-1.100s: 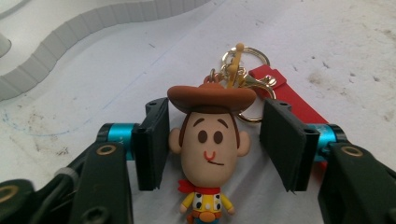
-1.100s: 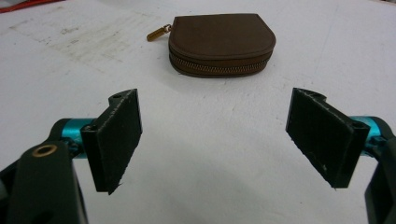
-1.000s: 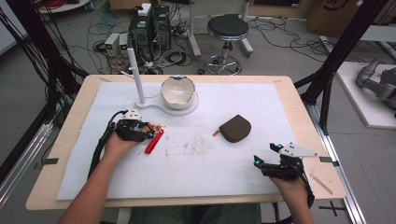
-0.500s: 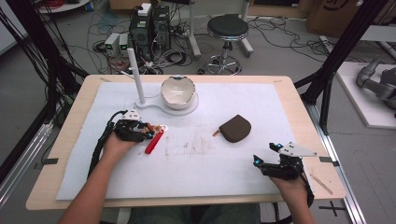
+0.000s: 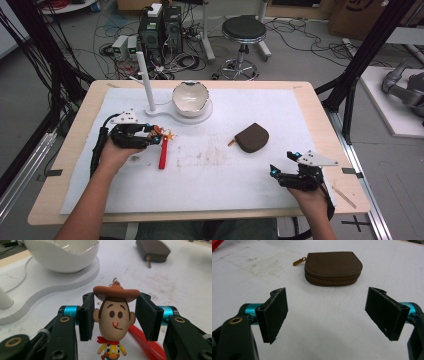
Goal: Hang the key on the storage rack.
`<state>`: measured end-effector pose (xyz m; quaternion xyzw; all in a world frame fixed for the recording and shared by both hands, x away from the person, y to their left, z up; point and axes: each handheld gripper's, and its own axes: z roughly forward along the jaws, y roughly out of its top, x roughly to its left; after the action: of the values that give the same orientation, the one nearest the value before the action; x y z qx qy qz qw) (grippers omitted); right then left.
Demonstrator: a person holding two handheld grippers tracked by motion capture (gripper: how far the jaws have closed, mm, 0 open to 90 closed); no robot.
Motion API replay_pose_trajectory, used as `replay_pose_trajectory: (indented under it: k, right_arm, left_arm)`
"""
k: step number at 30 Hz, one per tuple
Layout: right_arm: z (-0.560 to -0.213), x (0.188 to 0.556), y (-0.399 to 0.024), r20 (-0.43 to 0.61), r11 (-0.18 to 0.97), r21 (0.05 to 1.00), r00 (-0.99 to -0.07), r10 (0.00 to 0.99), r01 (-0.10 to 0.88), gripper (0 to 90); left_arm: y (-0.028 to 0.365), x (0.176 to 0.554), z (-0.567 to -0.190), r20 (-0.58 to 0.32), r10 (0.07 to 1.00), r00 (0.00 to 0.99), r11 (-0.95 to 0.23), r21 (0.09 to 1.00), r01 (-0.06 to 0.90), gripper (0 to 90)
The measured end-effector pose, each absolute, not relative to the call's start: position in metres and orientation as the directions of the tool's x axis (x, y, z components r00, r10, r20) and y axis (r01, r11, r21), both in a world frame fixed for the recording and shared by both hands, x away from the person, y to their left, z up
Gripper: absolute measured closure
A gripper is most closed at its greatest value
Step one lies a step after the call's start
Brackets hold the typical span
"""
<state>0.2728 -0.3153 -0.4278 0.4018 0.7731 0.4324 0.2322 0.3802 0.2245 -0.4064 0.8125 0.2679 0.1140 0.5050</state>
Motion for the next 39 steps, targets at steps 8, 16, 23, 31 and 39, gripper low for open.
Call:
replay_pose_trajectory:
  k: [8,16,23,31,39]
  right_arm:
    - [-0.427,0.274,-0.316,-0.005,0.296,0.858,-0.568,0.823,0.421,18.5]
    - [-0.428,0.277,-0.314,0.005,0.296,0.855,-0.576,0.817,0.427,18.6]
    - [-0.428,0.278,-0.312,0.001,0.305,0.853,-0.585,0.811,0.424,18.5]
    - [-0.429,0.278,-0.312,0.005,0.304,0.850,-0.583,0.813,0.430,18.5]
    - [-0.429,0.278,-0.312,0.005,0.303,0.851,-0.582,0.813,0.430,18.5]
  left_arm:
    - [0.222,0.371,-0.381,-0.082,0.484,0.871,-0.330,0.905,0.269,50.8]
    - [0.224,0.364,-0.361,-0.082,0.425,0.901,-0.335,0.911,0.241,50.8]
    - [0.226,0.362,-0.346,-0.101,0.373,0.922,-0.328,0.916,0.233,50.8]
    - [0.229,0.366,-0.333,-0.106,0.348,0.932,-0.353,0.906,0.235,50.7]
    - [0.234,0.371,-0.321,-0.094,0.360,0.928,-0.357,0.905,0.231,50.7]
